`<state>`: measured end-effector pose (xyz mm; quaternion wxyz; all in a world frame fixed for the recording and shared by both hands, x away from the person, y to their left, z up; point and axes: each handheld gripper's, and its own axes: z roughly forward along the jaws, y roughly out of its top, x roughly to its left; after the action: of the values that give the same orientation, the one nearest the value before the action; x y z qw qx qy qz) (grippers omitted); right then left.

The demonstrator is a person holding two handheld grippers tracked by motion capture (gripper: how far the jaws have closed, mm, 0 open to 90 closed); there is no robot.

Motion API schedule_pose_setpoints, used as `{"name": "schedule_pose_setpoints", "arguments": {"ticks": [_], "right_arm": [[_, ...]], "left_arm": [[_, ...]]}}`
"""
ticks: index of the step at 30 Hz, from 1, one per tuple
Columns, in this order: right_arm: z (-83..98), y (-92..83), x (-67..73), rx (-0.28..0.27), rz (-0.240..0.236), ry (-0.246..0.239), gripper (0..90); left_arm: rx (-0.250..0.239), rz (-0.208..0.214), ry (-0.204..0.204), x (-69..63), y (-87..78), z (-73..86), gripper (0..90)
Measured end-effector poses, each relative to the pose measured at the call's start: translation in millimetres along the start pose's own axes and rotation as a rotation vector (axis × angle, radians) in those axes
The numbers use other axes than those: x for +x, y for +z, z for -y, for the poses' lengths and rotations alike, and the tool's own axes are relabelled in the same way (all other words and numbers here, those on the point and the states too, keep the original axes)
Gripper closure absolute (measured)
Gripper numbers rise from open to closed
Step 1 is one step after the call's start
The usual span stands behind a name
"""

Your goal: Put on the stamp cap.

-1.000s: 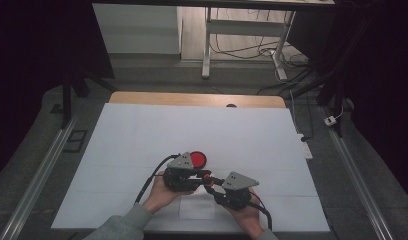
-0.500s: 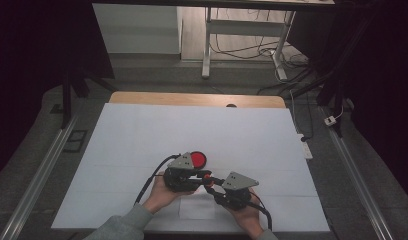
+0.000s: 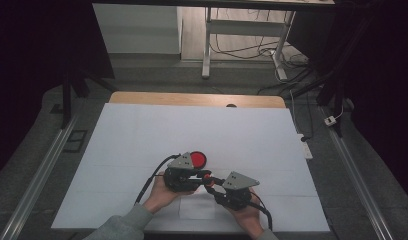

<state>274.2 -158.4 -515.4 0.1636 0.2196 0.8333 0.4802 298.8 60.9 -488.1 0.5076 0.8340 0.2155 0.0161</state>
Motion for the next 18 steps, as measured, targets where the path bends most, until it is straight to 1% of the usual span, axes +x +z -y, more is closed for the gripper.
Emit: {"name": "schedule_pose_setpoints", "arguments": {"ticks": [9, 13, 18], "right_arm": [[-0.5, 0.4, 1.4, -0.004, -0.002, 0.001, 64.2], [-0.5, 0.1, 1.4, -0.003, 0.006, -0.002, 64.2], [-0.4, -0.4, 0.8, -0.009, 0.003, 0.000, 64.2]], "left_arm": [[-0.009, -0.005, 0.002, -1.0, 0.4, -0.1, 72.5], [-0.006, -0.006, 0.000, -0.7, 0.5, 0.2, 72.5], [-0.006, -0.005, -0.003, -0.5, 1.7, 1.1, 72.5]]}}
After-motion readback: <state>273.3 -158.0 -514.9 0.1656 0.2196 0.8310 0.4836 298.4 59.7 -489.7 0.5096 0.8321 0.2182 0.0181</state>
